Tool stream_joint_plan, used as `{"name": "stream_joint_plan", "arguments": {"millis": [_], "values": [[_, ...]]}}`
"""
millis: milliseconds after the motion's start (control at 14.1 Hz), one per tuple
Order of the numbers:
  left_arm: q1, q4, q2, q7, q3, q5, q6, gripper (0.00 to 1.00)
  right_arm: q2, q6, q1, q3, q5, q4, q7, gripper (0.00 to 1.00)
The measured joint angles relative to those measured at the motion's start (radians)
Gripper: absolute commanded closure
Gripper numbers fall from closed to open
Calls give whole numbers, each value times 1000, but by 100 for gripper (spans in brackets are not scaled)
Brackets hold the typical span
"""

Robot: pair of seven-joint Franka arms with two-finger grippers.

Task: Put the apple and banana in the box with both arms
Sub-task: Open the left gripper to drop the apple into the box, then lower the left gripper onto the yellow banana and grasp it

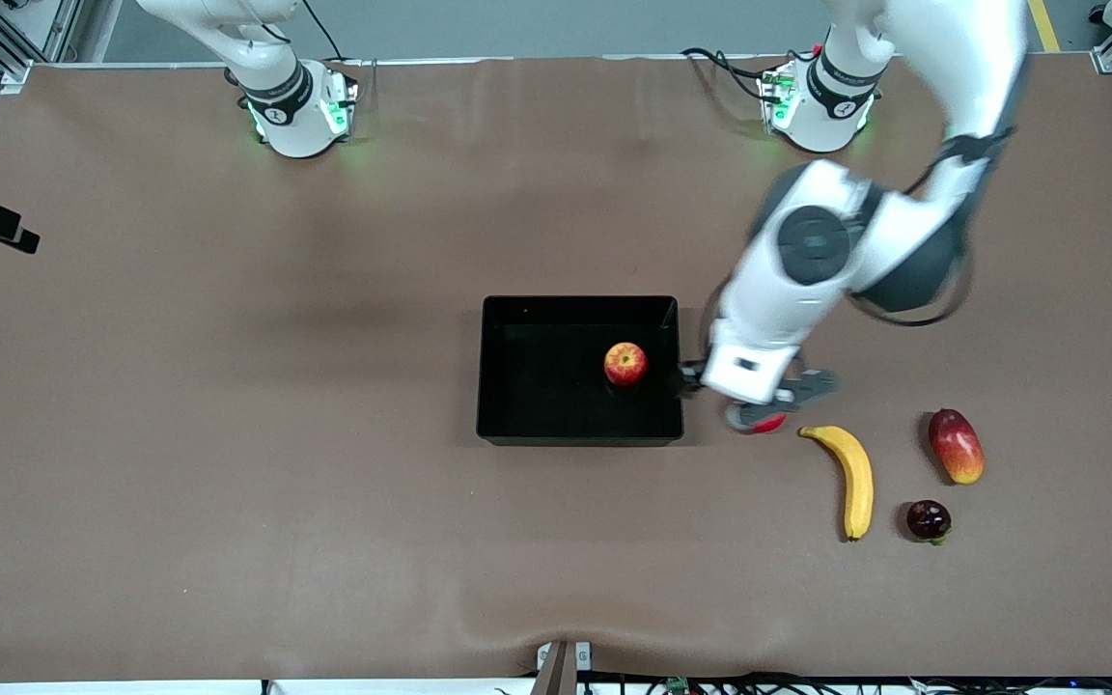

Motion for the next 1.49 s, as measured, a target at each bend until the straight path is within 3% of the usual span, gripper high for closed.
{"name": "stream_joint_plan", "arguments": {"millis": [426, 639, 851, 1490], "values": [[230, -14, -24, 412, 0, 0, -84, 0, 0, 10, -4, -1, -2, 1, 1, 0], [322, -35, -3, 520, 1, 0, -86, 0, 3, 35, -3, 2, -2, 0, 1, 0], [365, -38, 55, 535, 1, 0, -54, 0, 6, 39, -3, 3, 0, 0, 0, 0], [355, -36, 275, 425, 12, 0, 224, 0, 7, 91, 46, 21, -1, -4, -3, 0]]}}
